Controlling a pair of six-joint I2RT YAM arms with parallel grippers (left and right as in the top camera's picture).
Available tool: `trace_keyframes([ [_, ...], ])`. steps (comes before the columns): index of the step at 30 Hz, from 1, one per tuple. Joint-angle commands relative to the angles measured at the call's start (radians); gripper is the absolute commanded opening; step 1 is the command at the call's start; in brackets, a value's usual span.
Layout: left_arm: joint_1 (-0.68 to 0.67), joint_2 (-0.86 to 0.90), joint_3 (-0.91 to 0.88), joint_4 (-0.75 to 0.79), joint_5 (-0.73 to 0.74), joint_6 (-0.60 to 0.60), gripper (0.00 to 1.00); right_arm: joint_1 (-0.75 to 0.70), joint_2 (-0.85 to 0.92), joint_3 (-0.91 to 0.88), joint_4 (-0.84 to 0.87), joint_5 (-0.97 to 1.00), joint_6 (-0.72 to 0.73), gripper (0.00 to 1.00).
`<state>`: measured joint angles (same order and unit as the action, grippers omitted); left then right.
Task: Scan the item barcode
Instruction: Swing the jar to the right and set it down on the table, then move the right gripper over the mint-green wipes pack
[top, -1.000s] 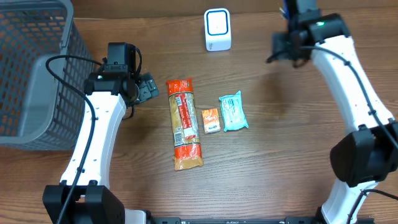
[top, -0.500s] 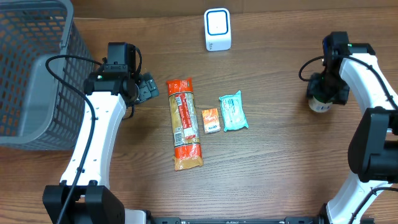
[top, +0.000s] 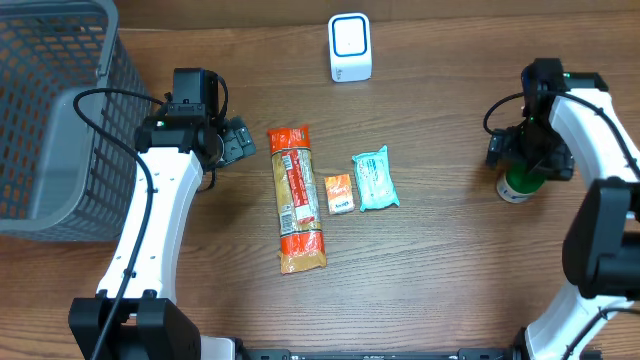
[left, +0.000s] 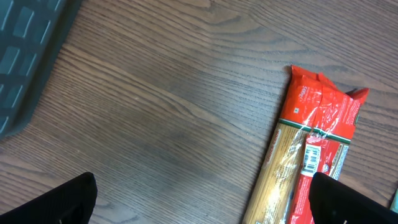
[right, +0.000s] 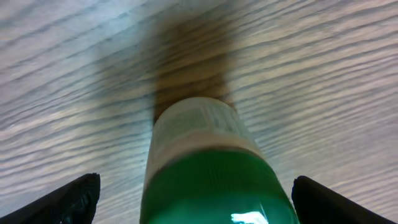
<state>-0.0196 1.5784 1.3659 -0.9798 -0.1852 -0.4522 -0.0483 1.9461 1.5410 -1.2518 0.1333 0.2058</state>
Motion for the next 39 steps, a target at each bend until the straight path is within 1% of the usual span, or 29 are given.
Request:
trace_keyframes([
  [1, 0.0, 0.005, 0.002, 0.001, -0.013, 0.011, 1.0, 0.023, -0.158, 0.073, -0.01, -0.051, 0.007, 1.0],
  [6, 0.0, 0.005, 0.002, 0.001, -0.013, 0.011, 1.0, 0.065, -0.268, 0.076, -0.006, -0.229, 0.006, 1.0],
  [13, 0.0, 0.005, 0.002, 0.001, -0.013, 0.011, 1.0, 0.124, -0.26, 0.072, 0.0, -0.447, -0.001, 1.0],
  [17, 0.0, 0.005, 0.002, 0.001, -0.013, 0.011, 1.0, 0.185, -0.24, 0.043, 0.026, -0.449, -0.001, 1.0],
  [21, 0.0, 0.005, 0.002, 0.001, -0.013, 0.011, 1.0, 0.249, -0.229, -0.01, 0.076, -0.449, -0.001, 0.98],
  [24, 0.0, 0.005, 0.002, 0.001, -0.013, 0.011, 1.0, 0.304, -0.229, -0.074, 0.159, -0.449, -0.001, 0.89],
  [26, 0.0, 0.005, 0.002, 0.001, -0.013, 0.011, 1.0, 0.341, -0.229, -0.126, 0.227, -0.447, -0.001, 0.87],
  [29, 0.0, 0.005, 0.002, 0.001, -0.013, 0.011, 1.0, 0.401, -0.229, -0.215, 0.338, -0.385, -0.001, 0.76],
  [32, 0.0, 0.005, 0.002, 0.001, -0.013, 0.011, 1.0, 0.455, -0.229, -0.306, 0.44, -0.261, -0.001, 0.61],
  [35, 0.0, 0.005, 0.002, 0.001, -0.013, 0.011, 1.0, 0.498, -0.229, -0.406, 0.55, -0.185, -0.001, 0.5],
  [39, 0.0, 0.005, 0.002, 0.001, -0.013, 0.011, 1.0, 0.515, -0.229, -0.515, 0.697, -0.186, 0.0, 0.48],
])
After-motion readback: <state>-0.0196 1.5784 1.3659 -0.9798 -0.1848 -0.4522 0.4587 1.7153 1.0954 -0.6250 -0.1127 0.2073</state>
